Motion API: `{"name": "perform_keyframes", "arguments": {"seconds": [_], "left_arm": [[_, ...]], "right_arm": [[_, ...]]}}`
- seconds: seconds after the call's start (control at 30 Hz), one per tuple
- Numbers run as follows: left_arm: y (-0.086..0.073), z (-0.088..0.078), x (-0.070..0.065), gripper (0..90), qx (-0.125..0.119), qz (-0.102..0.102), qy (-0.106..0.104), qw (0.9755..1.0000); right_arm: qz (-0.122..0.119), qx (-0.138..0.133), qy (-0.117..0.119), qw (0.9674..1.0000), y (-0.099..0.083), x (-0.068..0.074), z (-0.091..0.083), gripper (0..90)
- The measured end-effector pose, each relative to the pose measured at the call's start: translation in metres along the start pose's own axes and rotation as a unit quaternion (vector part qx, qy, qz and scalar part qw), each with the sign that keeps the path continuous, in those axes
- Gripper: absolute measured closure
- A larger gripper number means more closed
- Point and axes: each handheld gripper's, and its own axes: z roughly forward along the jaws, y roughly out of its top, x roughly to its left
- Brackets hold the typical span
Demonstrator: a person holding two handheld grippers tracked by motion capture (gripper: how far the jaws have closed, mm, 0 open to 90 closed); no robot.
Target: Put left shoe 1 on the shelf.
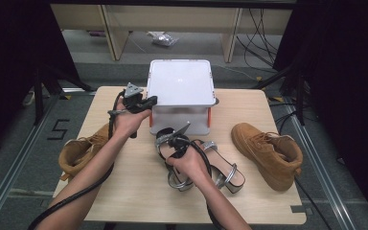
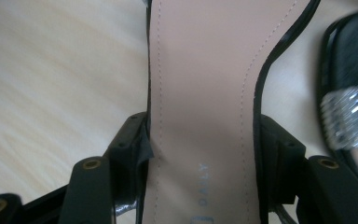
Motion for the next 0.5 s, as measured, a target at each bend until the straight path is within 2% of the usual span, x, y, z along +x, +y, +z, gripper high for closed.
{"name": "perform_keyframes", "arguments": {"seconds": [0.03, 0.07, 0.13, 0.2, 0.23, 0.27, 0.3, 0.33, 0.37, 0.4, 0.43, 0.47, 0.5], "left_arm": [[0.0, 0.0, 0.0, 88.1, 0.0, -0.001, -0.001, 1.0], [0.0, 0.0, 0.0, 88.1, -0.001, 0.0, -0.001, 1.0], [0.0, 0.0, 0.0, 88.2, 0.002, -0.001, 0.001, 1.0], [0.0, 0.0, 0.0, 88.2, 0.001, 0.0, -0.001, 1.0], [0.0, 0.0, 0.0, 88.2, 0.002, -0.001, -0.001, 1.0], [0.0, 0.0, 0.0, 88.2, 0.002, -0.001, -0.001, 1.0], [0.0, 0.0, 0.001, 88.2, 0.002, -0.001, -0.001, 1.0], [0.0, 0.0, 0.001, 88.2, 0.002, -0.001, -0.001, 1.0], [0.0, 0.0, 0.001, 88.2, 0.0, -0.003, -0.003, 1.0], [0.0, 0.0, 0.001, 88.2, 0.0, -0.003, -0.003, 1.0], [0.0, 0.0, 0.001, 88.2, 0.0, -0.004, -0.004, 1.0], [0.0, 0.0, 0.001, 88.2, 0.0, -0.004, -0.004, 1.0], [0.0, 0.0, 0.001, 88.2, 0.002, -0.002, -0.003, 1.0]], "right_arm": [[0.019, -0.006, -0.002, 0.9998, 0.008, -0.001, -0.004, 43.2], [0.009, -0.01, -0.005, 0.9999, 0.011, -0.002, -0.005, 43.2], [0.016, -0.022, -0.012, 0.9996, 0.02, -0.003, -0.005, 43.1], [0.016, -0.019, -0.011, 0.9996, 0.026, -0.004, -0.005, 43.2], [0.024, -0.023, -0.01, 0.9994, 0.037, -0.006, -0.003, 43.2], [0.024, -0.023, -0.01, 0.9994, 0.037, -0.006, -0.003, 43.2], [0.032, -0.03, -0.02, 0.9988, 0.047, -0.008, 0.001, 43.1], [0.032, -0.03, -0.02, 0.9988, 0.047, -0.008, 0.001, 43.1], [0.018, -0.033, -0.027, 0.9989, 0.054, -0.011, 0.004, 43.2], [0.018, -0.033, -0.027, 0.9989, 0.054, -0.011, 0.004, 43.2], [0.02, -0.046, -0.022, 0.9985, 0.061, -0.012, 0.008, 43.2], [0.028, -0.047, -0.027, 0.9981, 0.064, -0.011, 0.01, 43.1], [0.017, -0.055, -0.024, 0.9981, 0.066, -0.014, 0.013, 43.1]]}}
